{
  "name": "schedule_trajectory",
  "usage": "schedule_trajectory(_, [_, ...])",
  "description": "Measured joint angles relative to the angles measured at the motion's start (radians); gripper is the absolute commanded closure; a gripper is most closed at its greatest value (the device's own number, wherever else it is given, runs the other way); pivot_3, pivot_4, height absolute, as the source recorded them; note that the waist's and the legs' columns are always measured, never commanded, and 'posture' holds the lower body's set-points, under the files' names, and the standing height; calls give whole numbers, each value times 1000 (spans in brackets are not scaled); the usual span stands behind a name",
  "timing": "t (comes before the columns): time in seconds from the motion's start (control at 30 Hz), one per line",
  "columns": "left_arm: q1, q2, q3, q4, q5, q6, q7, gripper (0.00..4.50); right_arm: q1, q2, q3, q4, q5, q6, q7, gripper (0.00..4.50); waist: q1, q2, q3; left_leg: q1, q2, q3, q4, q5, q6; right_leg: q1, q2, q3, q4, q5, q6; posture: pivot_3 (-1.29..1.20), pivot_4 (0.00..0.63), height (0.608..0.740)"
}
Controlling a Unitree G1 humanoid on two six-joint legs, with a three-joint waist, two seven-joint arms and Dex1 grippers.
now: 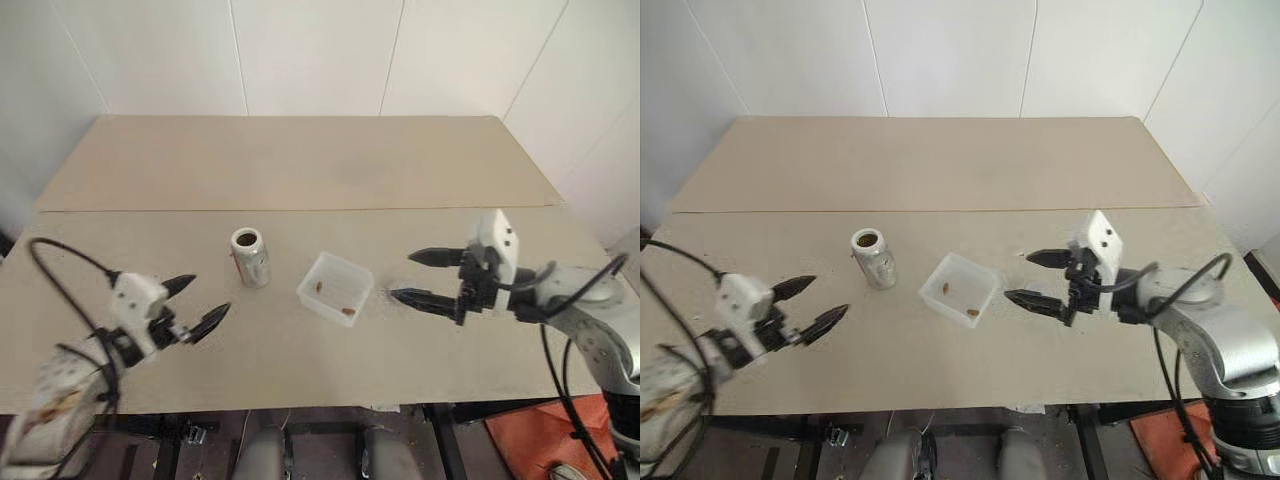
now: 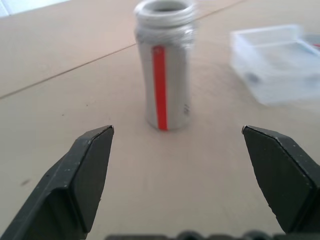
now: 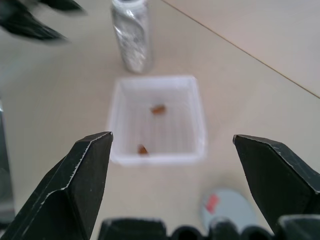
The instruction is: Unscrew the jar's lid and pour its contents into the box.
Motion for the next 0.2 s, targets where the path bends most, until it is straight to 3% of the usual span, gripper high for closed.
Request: schedule_trajectory(0.2, [32, 84, 113, 16, -89, -18, -239, 17, 41, -17, -18, 58, -41, -69, 46, 0, 3, 1, 0, 1, 0, 2, 0, 0, 0, 0, 1, 2, 0, -5, -6, 0, 150, 740])
